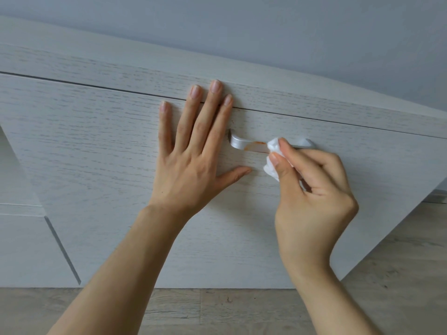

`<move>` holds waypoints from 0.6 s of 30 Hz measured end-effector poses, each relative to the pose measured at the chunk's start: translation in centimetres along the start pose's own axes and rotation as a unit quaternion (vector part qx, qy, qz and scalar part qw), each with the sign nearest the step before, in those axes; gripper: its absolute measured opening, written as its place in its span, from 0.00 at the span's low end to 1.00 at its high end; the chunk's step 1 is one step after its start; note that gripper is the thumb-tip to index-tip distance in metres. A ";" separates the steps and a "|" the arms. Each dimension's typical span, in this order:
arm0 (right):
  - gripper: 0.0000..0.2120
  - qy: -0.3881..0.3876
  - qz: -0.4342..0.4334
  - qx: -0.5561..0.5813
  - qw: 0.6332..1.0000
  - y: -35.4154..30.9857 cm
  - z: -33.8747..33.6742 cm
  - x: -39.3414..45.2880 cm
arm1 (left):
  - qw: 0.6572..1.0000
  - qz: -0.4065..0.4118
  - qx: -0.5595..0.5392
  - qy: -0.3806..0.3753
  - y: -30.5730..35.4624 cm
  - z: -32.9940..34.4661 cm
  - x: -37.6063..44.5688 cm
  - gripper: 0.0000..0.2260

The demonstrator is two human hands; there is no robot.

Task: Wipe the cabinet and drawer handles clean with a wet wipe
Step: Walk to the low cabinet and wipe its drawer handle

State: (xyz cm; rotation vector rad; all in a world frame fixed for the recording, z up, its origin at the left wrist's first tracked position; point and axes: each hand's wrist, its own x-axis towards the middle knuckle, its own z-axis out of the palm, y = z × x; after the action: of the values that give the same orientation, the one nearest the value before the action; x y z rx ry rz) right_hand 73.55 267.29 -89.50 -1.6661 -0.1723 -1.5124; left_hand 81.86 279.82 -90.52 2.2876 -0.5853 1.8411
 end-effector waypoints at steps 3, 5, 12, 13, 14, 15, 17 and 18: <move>0.12 0.033 0.035 0.019 0.999 0.0 -0.2 0.1 | 1.000 0.006 -0.001 -0.004 -0.3 0.0 -0.1 0.39; 0.11 0.040 0.042 0.021 0.998 -0.3 0.2 -0.1 | 1.000 0.012 -0.008 -0.006 -0.5 0.0 -0.1 0.39; 0.10 0.035 0.030 0.011 0.999 -0.8 1.2 -0.3 | 1.000 0.011 -0.012 0.004 -0.4 0.2 -0.2 0.38; 0.11 0.037 0.032 0.015 0.999 -0.8 1.2 -0.4 | 1.000 0.011 -0.010 0.005 -0.5 0.2 -0.2 0.38; 0.11 0.033 0.029 0.013 0.999 -0.9 1.2 -0.4 | 1.000 0.011 -0.010 0.006 -0.4 0.2 -0.2 0.38; 0.11 0.027 0.023 0.007 0.999 -1.0 1.0 -0.3 | 1.000 0.011 -0.012 0.008 -0.4 0.2 -0.2 0.38; 0.12 0.027 0.022 -0.003 0.999 -1.2 0.6 0.1 | 1.000 0.012 -0.015 0.009 -0.4 0.2 -0.2 0.38; 0.11 0.023 0.025 -0.007 0.999 -1.3 0.4 0.5 | 1.000 0.012 -0.015 0.009 -0.5 0.2 -0.3 0.38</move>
State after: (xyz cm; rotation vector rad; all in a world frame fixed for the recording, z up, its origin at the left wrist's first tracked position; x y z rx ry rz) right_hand 73.18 268.16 -88.45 -1.6346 -0.0946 -1.5157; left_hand 82.21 280.21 -90.77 2.2512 -0.6358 1.8486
